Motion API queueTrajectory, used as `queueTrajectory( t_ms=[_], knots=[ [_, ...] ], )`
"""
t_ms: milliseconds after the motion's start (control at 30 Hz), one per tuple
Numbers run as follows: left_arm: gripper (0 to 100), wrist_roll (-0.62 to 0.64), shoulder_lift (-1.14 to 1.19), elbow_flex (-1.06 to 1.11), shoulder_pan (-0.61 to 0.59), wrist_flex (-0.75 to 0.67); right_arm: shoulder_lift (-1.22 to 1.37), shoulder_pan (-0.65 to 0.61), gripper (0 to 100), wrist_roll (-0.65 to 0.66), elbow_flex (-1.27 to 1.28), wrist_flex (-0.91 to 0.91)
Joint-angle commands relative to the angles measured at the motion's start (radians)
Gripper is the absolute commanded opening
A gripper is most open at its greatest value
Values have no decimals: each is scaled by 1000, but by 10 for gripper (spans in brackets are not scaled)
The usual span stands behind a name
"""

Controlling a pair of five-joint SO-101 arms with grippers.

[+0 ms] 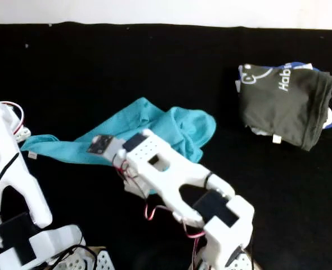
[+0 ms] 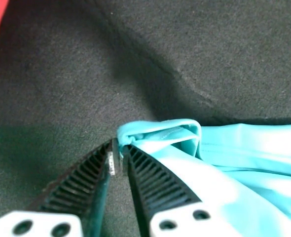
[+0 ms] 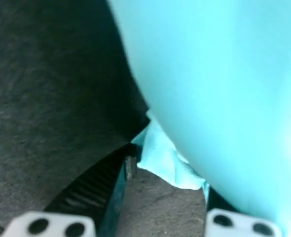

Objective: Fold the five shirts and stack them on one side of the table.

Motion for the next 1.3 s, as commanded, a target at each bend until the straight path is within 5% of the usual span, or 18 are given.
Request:
queueTrajectory(
  t_ms=[0, 333, 700, 967, 1267],
  knots=[
    [8, -5, -33, -4, -1, -11, 41, 104, 241, 11, -45, -13],
    [8, -5, -33, -4, -1, -11, 19, 125, 241, 8, -271, 242],
    [8, -6, -33, -4, -1, -14, -180, -56, 241, 8, -291, 367],
    [8, -6, -33, -4, -1, -12, -182, -64, 241, 14, -143, 320],
    [8, -6, -33, -4, -1, -9, -166, 47, 241, 14, 61, 8]
  ],
)
